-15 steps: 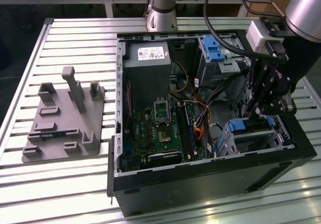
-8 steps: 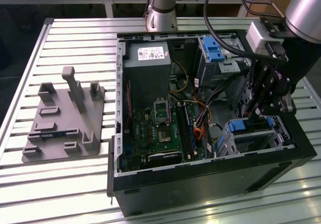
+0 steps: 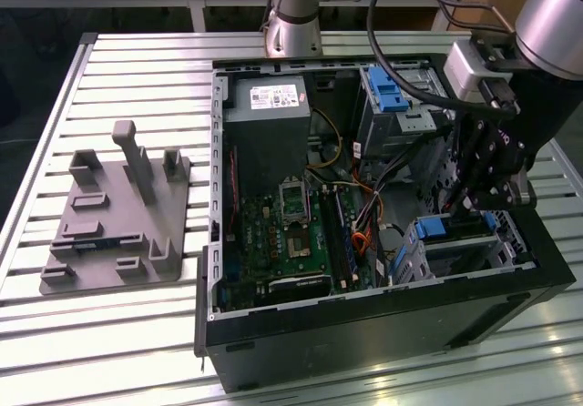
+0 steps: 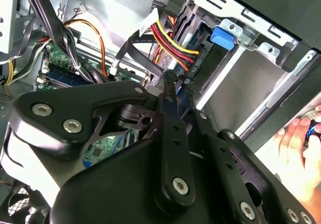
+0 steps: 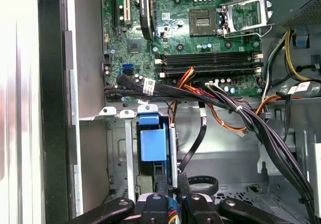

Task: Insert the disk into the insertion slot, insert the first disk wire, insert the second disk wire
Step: 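Insert the second disk wire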

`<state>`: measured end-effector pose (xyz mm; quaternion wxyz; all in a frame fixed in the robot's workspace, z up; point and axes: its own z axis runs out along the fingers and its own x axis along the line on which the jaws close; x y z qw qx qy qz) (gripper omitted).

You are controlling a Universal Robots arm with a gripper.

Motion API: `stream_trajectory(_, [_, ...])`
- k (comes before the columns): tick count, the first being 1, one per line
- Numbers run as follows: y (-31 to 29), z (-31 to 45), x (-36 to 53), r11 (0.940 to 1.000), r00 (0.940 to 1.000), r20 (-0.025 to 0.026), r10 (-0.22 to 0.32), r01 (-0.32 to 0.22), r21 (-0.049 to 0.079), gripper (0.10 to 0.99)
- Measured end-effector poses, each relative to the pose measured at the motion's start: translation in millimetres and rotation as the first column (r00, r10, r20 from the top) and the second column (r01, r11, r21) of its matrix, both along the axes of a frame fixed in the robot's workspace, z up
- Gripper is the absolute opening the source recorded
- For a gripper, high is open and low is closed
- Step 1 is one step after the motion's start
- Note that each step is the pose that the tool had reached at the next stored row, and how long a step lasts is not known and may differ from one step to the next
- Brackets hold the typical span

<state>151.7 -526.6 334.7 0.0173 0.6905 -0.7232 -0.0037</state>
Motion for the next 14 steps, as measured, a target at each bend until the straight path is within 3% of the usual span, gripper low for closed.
stream_trajectory(2, [0.0,-0.2,-1.8,1.0,1.0,0.007,0.0,0.0,0.0,0.196])
stream_trajectory(5, [-0.1,-0.4,-2.4,1.0,0.9999,0.0117,0.0,0.0,0.0,0.196])
stream_trajectory(14, [-1.0,-0.9,-2.4,1.0,0.9999,0.0147,0.0,0.0,0.0,0.196])
